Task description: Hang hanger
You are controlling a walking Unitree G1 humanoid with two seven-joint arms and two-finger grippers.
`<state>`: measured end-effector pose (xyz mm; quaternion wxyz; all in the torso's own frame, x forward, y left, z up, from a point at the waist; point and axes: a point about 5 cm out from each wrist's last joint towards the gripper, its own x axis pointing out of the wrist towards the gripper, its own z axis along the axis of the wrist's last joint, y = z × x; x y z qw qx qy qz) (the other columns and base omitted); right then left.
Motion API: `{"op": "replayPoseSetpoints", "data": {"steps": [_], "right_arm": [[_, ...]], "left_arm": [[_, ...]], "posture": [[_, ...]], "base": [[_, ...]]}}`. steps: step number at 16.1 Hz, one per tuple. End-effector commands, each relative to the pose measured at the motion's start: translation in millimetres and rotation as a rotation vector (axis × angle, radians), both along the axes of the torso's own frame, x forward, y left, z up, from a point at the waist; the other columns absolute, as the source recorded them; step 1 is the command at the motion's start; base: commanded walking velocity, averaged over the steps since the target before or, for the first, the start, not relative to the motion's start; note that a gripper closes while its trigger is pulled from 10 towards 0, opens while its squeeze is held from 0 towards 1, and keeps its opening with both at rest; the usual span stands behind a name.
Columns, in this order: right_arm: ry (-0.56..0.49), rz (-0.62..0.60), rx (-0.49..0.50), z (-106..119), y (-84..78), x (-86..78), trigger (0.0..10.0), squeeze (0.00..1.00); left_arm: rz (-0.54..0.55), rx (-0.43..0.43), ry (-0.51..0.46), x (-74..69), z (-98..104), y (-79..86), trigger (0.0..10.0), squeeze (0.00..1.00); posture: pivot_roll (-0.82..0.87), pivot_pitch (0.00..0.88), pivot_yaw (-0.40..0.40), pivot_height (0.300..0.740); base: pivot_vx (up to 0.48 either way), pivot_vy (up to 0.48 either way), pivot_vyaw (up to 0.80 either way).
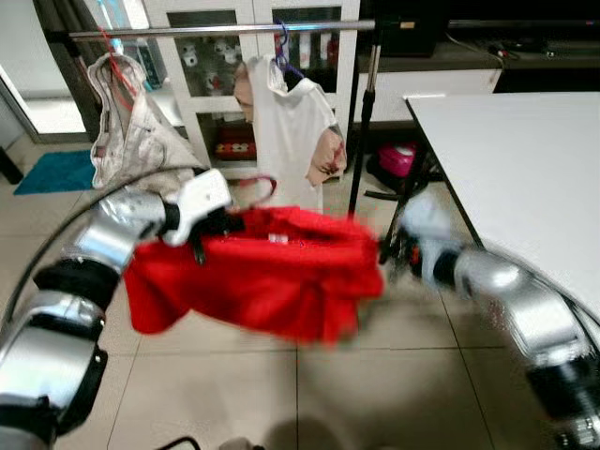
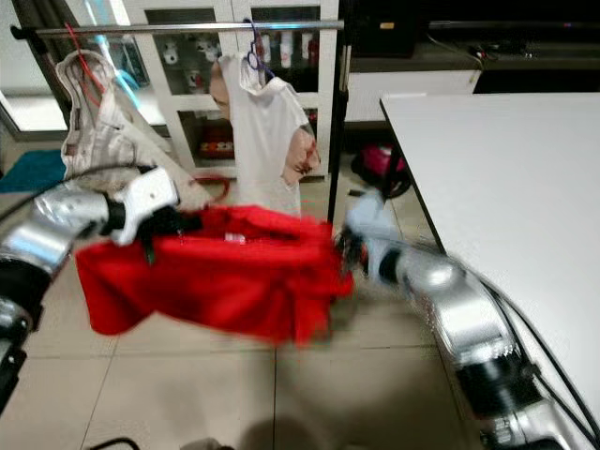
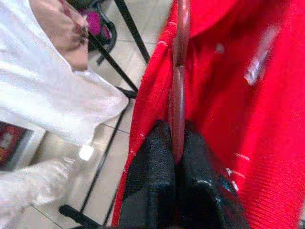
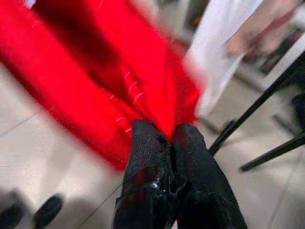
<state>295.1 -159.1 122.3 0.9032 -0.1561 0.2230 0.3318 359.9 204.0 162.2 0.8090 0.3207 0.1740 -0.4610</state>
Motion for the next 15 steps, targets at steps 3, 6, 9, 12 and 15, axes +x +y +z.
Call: {"op": "replayPoseSetpoints", "data": {"steps": [3,6,9,12,15], "right_arm": [[-0.056,-0.103,0.025,16.8,-20.7,11.6,0.0,0.0],[-0.147,-0.143,0.507,72.4,-6.9,27.5,0.0,0.0],[-0.156,-0.143,0.68,88.5,-5.6,30.1,0.0,0.0],[-0.168,-0.196,0.838,99.8,-11.6,34.5,0.0,0.0],[-0.168,-0.196,0.838,99.8,-11.6,34.5,0.0,0.0]], "left_arm": [[-0.044,0.093,0.024,-6.1,6.1,20.1,0.0,0.0],[-0.252,0.12,0.259,-29.9,-22.1,8.4,0.0,0.0],[-0.288,0.101,0.295,-35.5,-28.7,4.1,0.0,0.0],[-0.287,0.117,0.305,-36.8,-29.8,8.0,0.0,0.0],[-0.287,0.117,0.305,-36.8,-29.8,8.0,0.0,0.0]], "posture": [[-0.14,0.0,0.076,0.74],[-0.14,0.0,0.076,0.74],[-0.14,0.0,0.074,0.74],[-0.14,0.0,0.072,0.74],[-0.14,0.0,0.072,0.74]], "base": [[0.0,0.0,0.0],[0.0,0.0,0.0],[0.0,0.0,0.0],[0.0,0.0,0.0],[0.0,0.0,0.0]]}}
